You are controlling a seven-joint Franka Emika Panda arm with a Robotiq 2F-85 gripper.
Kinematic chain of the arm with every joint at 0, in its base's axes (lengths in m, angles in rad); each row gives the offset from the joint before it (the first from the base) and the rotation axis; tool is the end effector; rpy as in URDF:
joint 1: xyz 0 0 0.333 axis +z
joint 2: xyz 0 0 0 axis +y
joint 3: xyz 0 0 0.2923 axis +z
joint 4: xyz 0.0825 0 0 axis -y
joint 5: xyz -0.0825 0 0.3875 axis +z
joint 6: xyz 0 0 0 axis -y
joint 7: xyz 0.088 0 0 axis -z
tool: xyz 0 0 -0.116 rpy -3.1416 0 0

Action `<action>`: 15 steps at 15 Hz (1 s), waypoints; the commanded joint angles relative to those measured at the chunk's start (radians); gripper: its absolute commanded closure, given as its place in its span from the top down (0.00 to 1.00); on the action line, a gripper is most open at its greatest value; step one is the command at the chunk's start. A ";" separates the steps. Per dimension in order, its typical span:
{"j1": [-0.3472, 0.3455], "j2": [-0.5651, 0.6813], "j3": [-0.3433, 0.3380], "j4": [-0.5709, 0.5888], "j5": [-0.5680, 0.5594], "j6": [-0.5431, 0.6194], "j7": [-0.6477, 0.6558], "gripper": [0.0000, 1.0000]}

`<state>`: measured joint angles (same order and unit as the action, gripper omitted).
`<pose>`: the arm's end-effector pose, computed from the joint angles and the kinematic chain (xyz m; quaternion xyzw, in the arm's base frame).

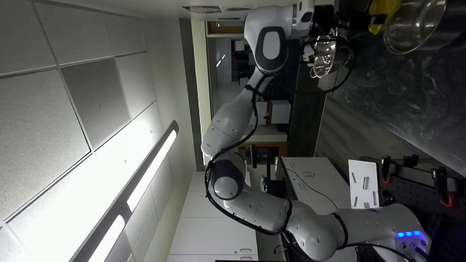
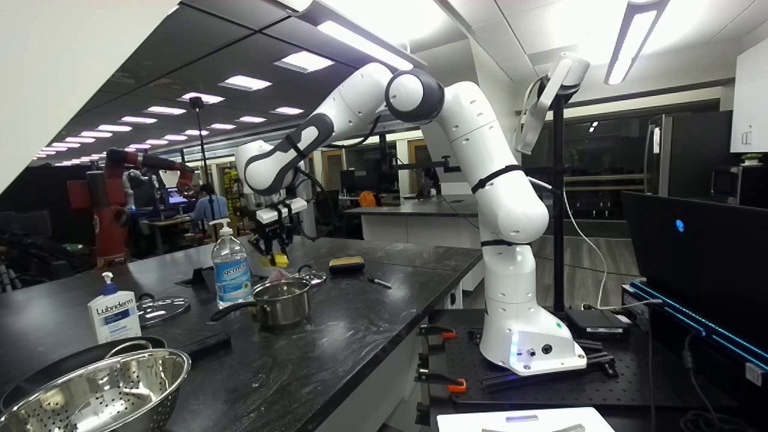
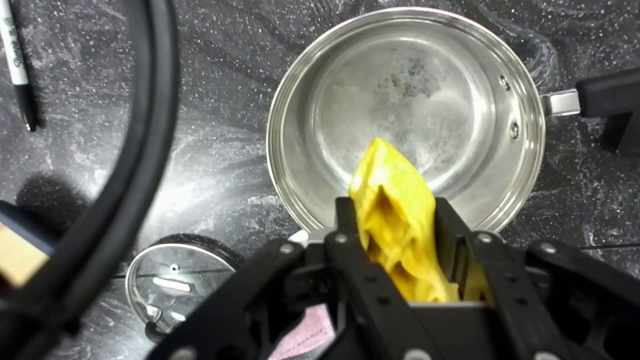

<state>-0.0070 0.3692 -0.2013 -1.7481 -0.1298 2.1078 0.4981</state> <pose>0.6299 -0.1317 0.3334 0.9473 -0.3069 0.0113 0.0910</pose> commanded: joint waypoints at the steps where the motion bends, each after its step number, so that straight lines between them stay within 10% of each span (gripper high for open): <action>1: -0.013 -0.032 0.015 -0.058 0.004 0.015 -0.016 0.15; 9: -0.018 -0.028 0.015 -0.076 0.001 0.017 -0.026 0.15; 10: -0.018 -0.027 0.014 -0.075 -0.004 0.013 -0.028 0.65; 15: -0.017 -0.026 0.013 -0.076 -0.014 0.010 -0.033 0.95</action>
<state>-0.0162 0.3692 -0.1975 -1.7952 -0.1300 2.1078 0.4889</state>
